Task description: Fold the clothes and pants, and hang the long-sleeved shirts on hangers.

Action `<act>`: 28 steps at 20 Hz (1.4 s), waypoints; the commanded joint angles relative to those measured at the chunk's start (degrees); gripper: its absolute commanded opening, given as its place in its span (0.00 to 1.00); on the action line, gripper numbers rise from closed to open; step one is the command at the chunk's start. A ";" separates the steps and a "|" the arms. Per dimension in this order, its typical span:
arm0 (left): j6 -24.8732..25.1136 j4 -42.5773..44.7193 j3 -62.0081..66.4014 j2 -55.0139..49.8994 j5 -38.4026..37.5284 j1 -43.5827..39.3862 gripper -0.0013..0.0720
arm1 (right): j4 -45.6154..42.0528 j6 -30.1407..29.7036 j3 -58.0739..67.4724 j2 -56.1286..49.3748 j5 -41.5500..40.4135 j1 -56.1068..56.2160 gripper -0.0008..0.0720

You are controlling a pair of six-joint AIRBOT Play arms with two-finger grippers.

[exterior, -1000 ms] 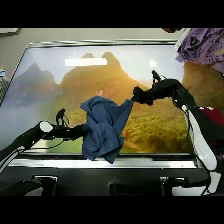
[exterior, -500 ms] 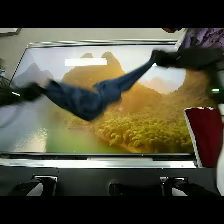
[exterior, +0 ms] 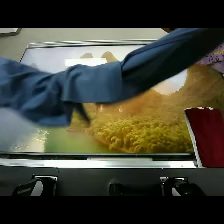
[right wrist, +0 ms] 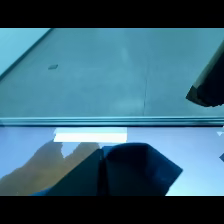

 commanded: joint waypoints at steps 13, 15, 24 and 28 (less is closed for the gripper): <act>-0.79 0.11 -43.01 -19.87 5.09 0.85 0.05 | 13.09 4.81 -3.32 -46.97 -15.17 0.04 0.04; -0.76 0.11 -47.87 -24.50 8.57 0.85 0.05 | 16.20 4.81 -3.32 -53.33 -14.34 0.04 0.04; 9.07 -8.92 -44.04 -28.65 5.09 4.94 0.70 | 18.32 4.72 -3.32 -54.66 -13.42 0.09 0.04; 11.98 -16.48 -45.18 -18.47 -0.26 11.82 0.75 | 17.42 4.31 -3.32 -52.24 -13.97 0.09 0.04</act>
